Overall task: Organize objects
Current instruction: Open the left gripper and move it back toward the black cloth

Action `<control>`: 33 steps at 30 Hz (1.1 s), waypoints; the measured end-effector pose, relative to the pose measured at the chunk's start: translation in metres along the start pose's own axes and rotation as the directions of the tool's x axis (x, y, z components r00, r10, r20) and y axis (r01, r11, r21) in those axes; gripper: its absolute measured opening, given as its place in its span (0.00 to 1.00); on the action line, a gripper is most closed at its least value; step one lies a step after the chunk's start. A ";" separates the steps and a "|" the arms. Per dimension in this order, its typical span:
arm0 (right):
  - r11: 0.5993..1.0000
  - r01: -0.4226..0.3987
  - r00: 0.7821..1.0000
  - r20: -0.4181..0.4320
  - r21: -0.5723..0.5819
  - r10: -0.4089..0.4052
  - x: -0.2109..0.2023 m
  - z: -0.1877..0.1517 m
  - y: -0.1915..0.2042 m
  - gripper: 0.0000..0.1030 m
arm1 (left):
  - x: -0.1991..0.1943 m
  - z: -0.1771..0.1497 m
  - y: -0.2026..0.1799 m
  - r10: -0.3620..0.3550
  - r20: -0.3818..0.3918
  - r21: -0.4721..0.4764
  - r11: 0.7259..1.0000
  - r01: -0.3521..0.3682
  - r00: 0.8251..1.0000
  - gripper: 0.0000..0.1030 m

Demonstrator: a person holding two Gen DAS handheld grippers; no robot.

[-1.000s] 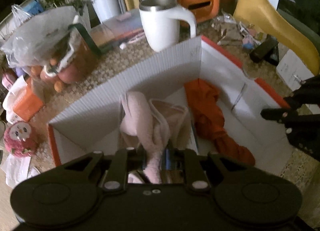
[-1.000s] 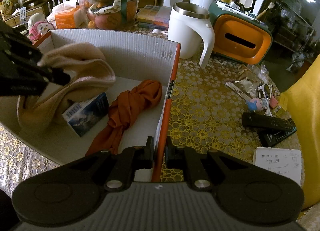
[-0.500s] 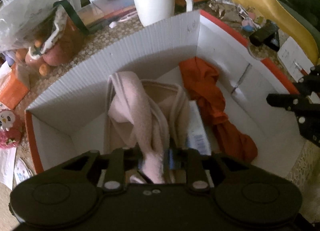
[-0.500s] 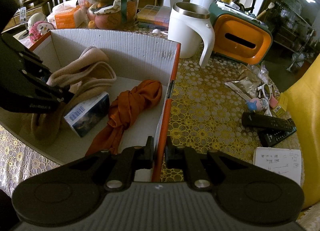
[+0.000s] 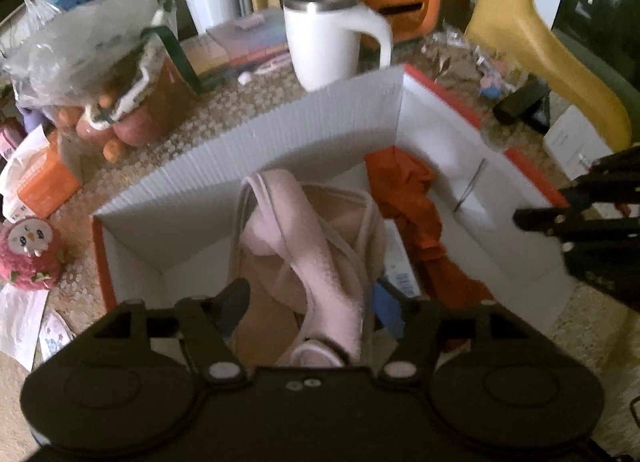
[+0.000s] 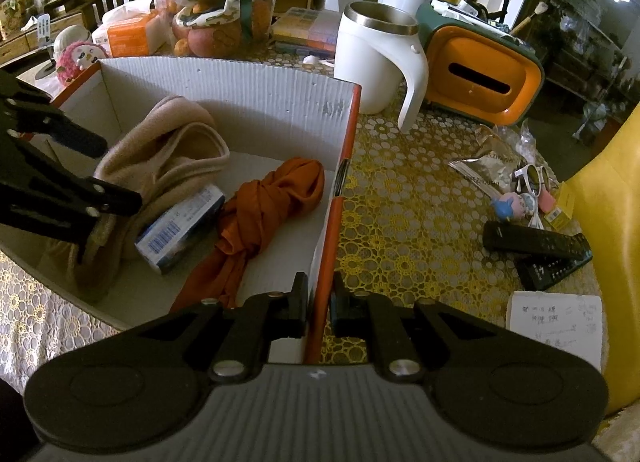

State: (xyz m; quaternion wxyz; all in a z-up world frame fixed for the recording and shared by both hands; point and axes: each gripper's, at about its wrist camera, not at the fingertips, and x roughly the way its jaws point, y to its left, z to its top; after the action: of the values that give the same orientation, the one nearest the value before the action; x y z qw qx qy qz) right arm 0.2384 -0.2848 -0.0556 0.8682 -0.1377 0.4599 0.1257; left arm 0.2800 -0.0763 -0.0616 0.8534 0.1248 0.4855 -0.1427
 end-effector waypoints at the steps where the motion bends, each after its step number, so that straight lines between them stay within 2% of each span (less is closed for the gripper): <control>1: 1.000 0.000 1.000 0.000 0.000 0.000 0.000 0.000 0.000 0.10 | -0.004 0.000 0.000 -0.003 0.010 -0.001 1.000 0.003 1.000 0.70; 9: 1.000 0.006 1.000 -0.002 0.000 -0.006 0.006 0.006 0.005 0.10 | -0.034 -0.007 0.004 -0.013 0.078 -0.035 0.999 0.016 0.997 0.75; 14: 1.000 0.006 1.000 -0.003 -0.001 -0.006 0.006 0.006 0.006 0.10 | -0.055 -0.013 0.013 0.013 0.120 -0.053 0.999 -0.007 0.993 0.80; 23: 1.000 0.004 1.000 -0.002 -0.005 -0.004 0.006 0.004 0.005 0.10 | -0.092 -0.027 0.046 0.064 0.191 -0.119 0.992 -0.042 0.980 0.96; 33: 1.000 0.005 1.000 -0.006 -0.010 -0.006 0.006 0.003 0.005 0.10 | -0.124 -0.056 0.098 0.116 0.200 -0.220 0.973 -0.071 0.973 0.99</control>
State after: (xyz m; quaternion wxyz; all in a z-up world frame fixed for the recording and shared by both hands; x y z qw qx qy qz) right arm 0.2423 -0.2780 -0.0598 0.8664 -0.1437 0.4615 0.1252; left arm 0.2114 0.0497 0.0249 0.9144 0.0403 0.3979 -0.0620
